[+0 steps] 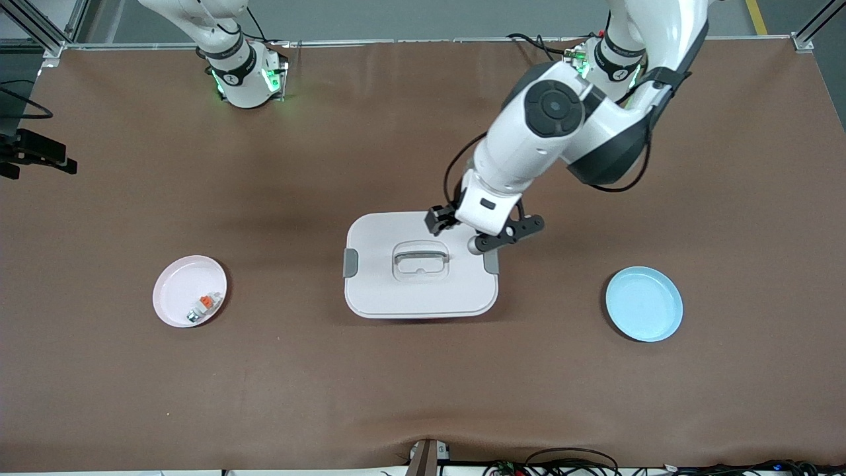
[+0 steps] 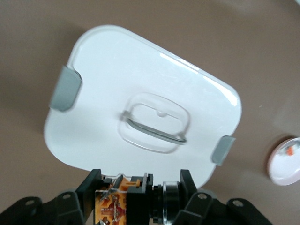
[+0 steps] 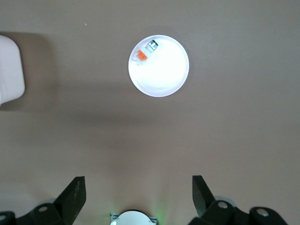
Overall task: Transfer orange switch to right arm and place
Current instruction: 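Lift the switch with the left gripper and carry it over the box, then hold the switch above the box while the right gripper reaches toward it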
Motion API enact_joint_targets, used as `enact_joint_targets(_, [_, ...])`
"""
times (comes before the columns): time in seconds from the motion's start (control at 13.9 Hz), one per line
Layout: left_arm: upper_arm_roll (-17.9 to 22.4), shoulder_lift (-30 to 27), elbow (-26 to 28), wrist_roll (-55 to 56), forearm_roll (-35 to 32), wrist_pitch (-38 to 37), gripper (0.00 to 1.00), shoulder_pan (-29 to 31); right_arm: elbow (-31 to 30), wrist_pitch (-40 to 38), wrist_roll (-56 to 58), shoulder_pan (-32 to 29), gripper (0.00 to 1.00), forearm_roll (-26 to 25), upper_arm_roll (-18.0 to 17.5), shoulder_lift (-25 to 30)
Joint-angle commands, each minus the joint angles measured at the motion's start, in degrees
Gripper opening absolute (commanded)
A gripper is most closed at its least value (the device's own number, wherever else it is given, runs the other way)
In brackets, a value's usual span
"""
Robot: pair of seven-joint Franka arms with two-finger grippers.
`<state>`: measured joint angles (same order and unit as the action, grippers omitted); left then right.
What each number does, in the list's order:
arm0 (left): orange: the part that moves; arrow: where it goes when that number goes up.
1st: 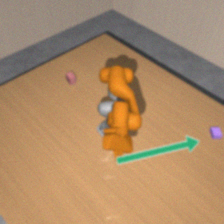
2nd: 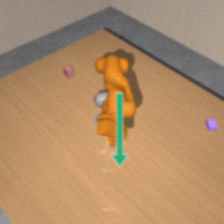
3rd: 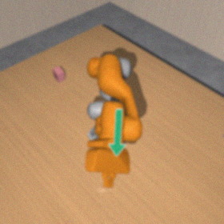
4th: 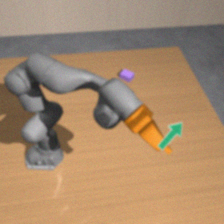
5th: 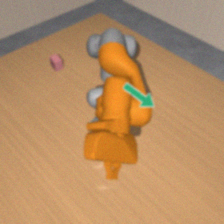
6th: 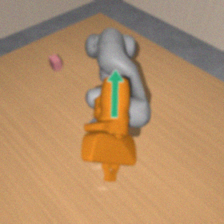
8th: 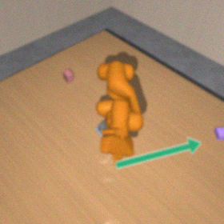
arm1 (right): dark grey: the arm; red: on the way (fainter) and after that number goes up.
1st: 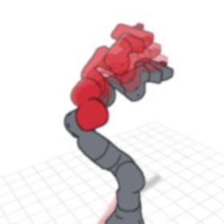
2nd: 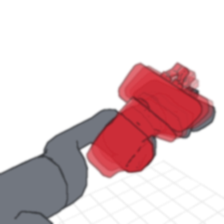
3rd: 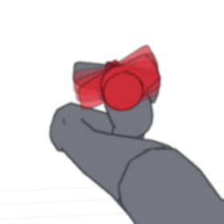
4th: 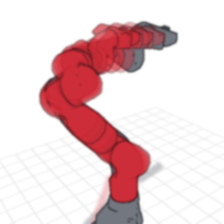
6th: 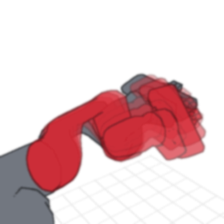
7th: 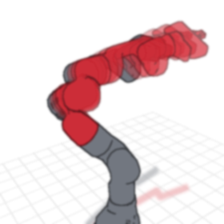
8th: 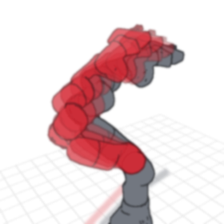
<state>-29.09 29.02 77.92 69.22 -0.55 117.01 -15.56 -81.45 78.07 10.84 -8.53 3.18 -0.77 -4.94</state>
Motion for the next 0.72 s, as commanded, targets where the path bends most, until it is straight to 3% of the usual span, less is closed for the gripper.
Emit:
enact_joint_targets(0.0, [0.08,4.45,-6.27,10.28,2.29,2.07,0.00,-2.62,-0.20,-0.56,0.41,-1.22,1.00,5.32,-0.29,0.19])
enact_joint_targets(0.29, [0.17,5.51,-6.46,23.21,3.18,6.81,0.00,-5.26,-5.37,5.05,-2.99,-2.19,1.00,16.12,-0.29,0.45])
enact_joint_targets(0.43, [0.17,5.95,-6.55,30.50,3.27,9.28,0.00,-5.88,-8.71,8.05,-5.38,-2.02,1.00,19.04,-0.37,1.59])
enact_joint_targets(0.65, [0.17,7.71,-6.55,37.28,3.27,10.69,0.00,-6.76,-20.02,17.25,-5.48,-1.67,1.00,25.44,-0.46,7.46])
